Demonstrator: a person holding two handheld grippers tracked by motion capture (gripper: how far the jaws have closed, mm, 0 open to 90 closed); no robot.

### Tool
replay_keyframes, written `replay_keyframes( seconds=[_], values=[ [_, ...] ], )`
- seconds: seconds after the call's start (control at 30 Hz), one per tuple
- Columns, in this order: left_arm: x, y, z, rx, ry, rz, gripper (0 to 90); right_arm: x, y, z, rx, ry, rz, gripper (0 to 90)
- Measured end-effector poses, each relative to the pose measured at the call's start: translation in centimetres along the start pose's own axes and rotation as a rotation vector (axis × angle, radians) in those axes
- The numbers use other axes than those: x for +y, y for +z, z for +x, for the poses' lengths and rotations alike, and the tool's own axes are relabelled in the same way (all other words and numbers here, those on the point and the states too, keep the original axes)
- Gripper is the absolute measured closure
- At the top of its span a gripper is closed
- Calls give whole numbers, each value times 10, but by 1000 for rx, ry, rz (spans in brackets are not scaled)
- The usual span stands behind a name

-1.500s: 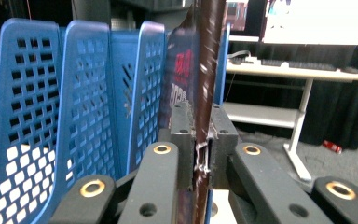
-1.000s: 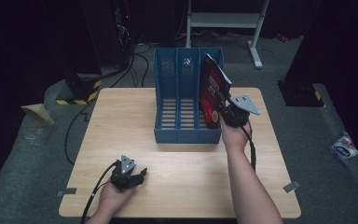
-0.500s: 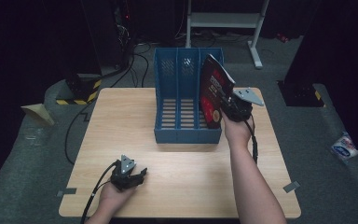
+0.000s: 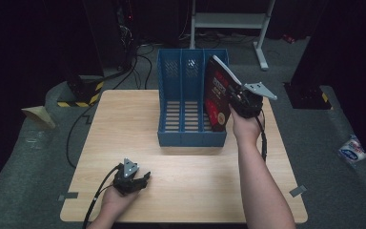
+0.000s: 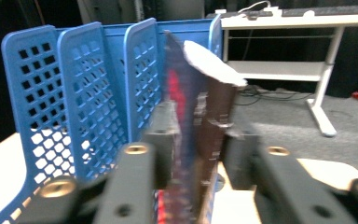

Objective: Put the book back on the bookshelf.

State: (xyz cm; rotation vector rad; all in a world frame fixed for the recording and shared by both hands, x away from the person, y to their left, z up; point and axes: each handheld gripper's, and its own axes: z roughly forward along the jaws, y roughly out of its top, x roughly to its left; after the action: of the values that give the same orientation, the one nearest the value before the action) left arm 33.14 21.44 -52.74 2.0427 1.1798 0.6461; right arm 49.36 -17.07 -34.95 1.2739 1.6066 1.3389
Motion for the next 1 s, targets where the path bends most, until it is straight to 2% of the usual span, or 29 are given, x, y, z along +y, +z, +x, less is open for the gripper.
replay_keyframes(
  seconds=[0.07,0.4,0.5,0.53,0.63,0.67,0.7,0.73,0.8,0.83,0.9,1.0],
  values=[
    [0,0,0,0,-2,0,351,1,1,1,-9,-21,7,755],
    [0,0,0,-1,-3,0,351,7,6,6,7,16,19,763],
    [0,0,0,0,1,0,351,7,7,8,9,21,22,808],
    [0,0,0,0,1,0,351,8,6,10,6,41,26,847],
    [0,0,0,-1,-2,0,351,8,5,14,1,45,22,856],
    [0,0,0,-1,0,0,351,8,2,21,-3,15,-5,858],
    [0,0,0,1,1,0,351,8,2,21,-3,15,-5,858],
    [0,0,-1,1,-1,0,351,8,-2,30,-17,-6,-26,860],
    [0,0,-1,1,-1,0,351,7,-4,34,-26,-21,-39,860],
    [0,0,0,0,0,0,351,7,-8,40,-49,-38,-66,861],
    [0,0,0,0,0,0,351,6,-9,42,-55,-35,-77,861],
    [0,0,0,-2,-2,0,351,5,-9,50,-89,-49,-112,862]
  ],
)
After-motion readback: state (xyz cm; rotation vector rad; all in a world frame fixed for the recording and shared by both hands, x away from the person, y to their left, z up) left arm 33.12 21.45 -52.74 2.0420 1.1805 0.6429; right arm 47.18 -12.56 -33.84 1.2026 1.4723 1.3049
